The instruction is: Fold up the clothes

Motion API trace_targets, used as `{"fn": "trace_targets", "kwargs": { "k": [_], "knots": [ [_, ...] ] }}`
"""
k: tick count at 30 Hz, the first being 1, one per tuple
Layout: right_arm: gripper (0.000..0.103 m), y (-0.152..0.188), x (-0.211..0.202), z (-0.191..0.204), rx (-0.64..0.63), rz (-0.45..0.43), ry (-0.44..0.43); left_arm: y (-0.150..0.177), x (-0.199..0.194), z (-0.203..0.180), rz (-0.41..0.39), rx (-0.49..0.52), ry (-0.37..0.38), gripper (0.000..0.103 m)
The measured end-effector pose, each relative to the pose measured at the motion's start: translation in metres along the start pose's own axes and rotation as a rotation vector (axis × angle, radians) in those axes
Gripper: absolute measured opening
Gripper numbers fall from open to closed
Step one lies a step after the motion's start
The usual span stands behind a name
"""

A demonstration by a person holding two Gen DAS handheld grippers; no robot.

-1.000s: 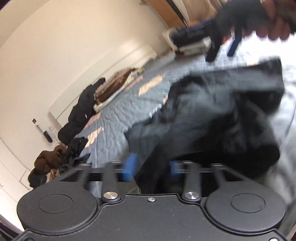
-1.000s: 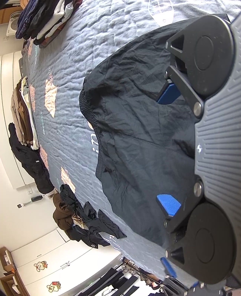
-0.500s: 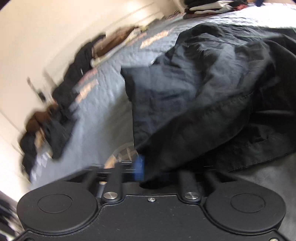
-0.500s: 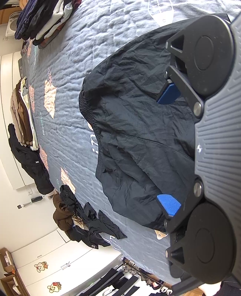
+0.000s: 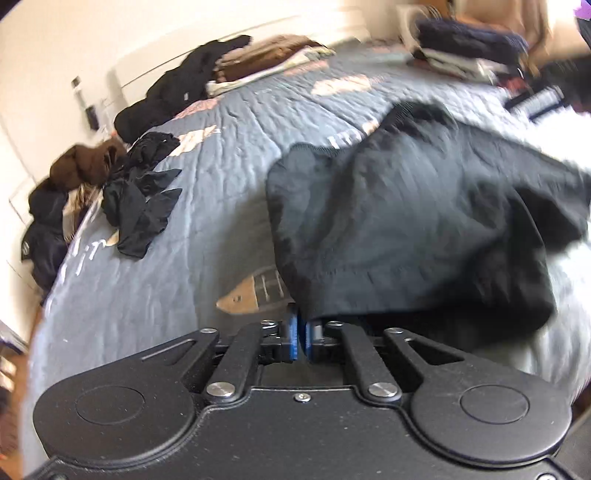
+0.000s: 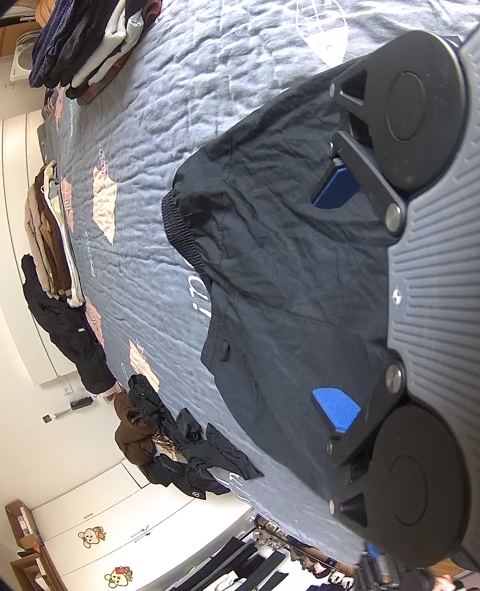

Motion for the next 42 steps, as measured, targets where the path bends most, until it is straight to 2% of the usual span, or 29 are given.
{"fn": "trace_targets", "kwargs": {
  "k": [2,3,4,8,10,11,13,17,19,26,27,28,31,35,39,41,42],
  "knots": [
    [0.103,-0.001,-0.002,-0.001,0.003,-0.006,-0.001,0.004,-0.008,-0.011,0.003,-0.023,0.047,0.033],
    [0.103,-0.002,-0.004,-0.002,0.005,-0.009,-0.002,0.006,-0.011,-0.017,0.004,-0.035,0.07,0.047],
    [0.103,-0.003,-0.005,-0.003,0.007,-0.012,-0.003,0.008,-0.015,-0.023,0.005,-0.046,0.094,0.054],
    [0.103,-0.008,-0.01,-0.006,0.023,-0.024,-0.01,0.016,-0.031,-0.046,0.011,-0.092,0.188,0.055],
    [0.103,-0.009,-0.012,-0.007,0.029,-0.029,-0.011,0.016,-0.013,-0.053,0.015,-0.168,0.212,0.055],
    [0.103,-0.009,-0.014,-0.008,0.031,-0.031,-0.012,0.016,-0.002,-0.056,0.017,-0.208,0.224,0.054],
    [0.103,-0.009,-0.016,-0.008,0.03,-0.036,-0.013,0.015,0.018,-0.062,0.022,-0.288,0.246,0.041],
    [0.103,-0.009,-0.022,-0.01,0.029,-0.044,-0.014,0.015,0.057,-0.07,0.033,-0.444,0.286,0.04],
    [0.103,-0.009,-0.023,-0.012,0.033,-0.045,-0.014,0.017,0.07,-0.066,0.063,-0.506,0.304,0.04],
    [0.103,-0.008,-0.021,-0.015,0.035,-0.036,-0.01,0.021,0.081,-0.079,0.102,-0.522,0.35,0.039],
    [0.103,-0.008,-0.021,-0.015,0.035,-0.034,-0.01,0.022,0.082,-0.081,0.107,-0.524,0.357,0.035],
    [0.103,-0.007,-0.02,-0.015,0.034,-0.032,-0.01,0.022,0.083,-0.081,0.11,-0.532,0.367,0.022],
    [0.103,-0.005,-0.021,-0.011,0.02,-0.03,-0.013,0.024,0.078,-0.083,0.084,-0.554,0.386,0.0],
    [0.103,-0.004,-0.021,-0.01,0.013,-0.031,-0.014,0.022,0.06,-0.091,0.035,-0.565,0.431,0.0],
    [0.103,-0.005,-0.022,-0.01,0.021,-0.032,-0.016,0.022,0.043,-0.118,0.072,-0.449,0.435,0.0],
    [0.103,-0.005,-0.022,-0.01,0.02,-0.033,-0.017,0.024,0.037,-0.128,0.101,-0.38,0.41,0.0],
    [0.103,-0.005,-0.022,-0.01,0.02,-0.034,-0.017,0.025,0.036,-0.126,0.094,-0.395,0.407,0.0]
  ]
}}
Point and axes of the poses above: each gripper's, at about its wrist camera, not at the fingertips, and x roughly the way its jaws point, z to its left, y to its underside, the point moved 3 cm from there along x, roughly the way its jaws point, and after that the axes turned 8 degrees about x, right-handed, at the moved point
